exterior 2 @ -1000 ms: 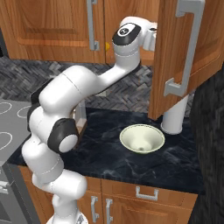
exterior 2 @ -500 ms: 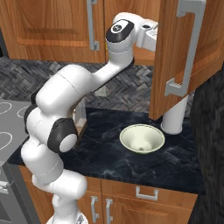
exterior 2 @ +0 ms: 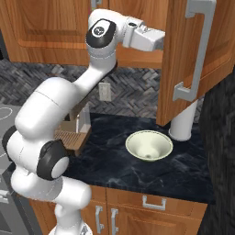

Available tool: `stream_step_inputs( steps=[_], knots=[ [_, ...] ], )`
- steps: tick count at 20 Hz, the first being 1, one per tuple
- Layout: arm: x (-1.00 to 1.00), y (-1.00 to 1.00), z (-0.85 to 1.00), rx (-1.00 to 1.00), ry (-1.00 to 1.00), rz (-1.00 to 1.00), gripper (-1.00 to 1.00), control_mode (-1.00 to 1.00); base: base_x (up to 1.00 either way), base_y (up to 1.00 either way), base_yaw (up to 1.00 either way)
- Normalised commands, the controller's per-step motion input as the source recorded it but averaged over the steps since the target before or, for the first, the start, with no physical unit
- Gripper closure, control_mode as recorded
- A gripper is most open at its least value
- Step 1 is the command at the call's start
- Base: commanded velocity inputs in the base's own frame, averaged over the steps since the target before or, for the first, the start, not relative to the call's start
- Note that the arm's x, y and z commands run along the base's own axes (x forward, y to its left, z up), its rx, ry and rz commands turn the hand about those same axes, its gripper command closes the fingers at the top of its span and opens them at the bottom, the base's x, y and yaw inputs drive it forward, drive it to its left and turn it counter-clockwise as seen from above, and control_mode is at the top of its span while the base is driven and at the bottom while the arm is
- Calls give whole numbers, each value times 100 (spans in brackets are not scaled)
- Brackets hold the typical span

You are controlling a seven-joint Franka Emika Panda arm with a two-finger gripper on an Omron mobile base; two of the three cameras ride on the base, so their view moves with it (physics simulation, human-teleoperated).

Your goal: Open the cabinet. Pick the apple and mango from the cabinet and place them into the bowl. Then close the cabinet.

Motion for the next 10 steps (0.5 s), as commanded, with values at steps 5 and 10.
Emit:
stream_step_inputs(
  steps=[5,10],
  knots=[
    [-58,35,0,0,0,49,-100,-100,0,0,0],
    [-50,37,-1,0,0,48,-100,-100,0,0,0]
  ],
)
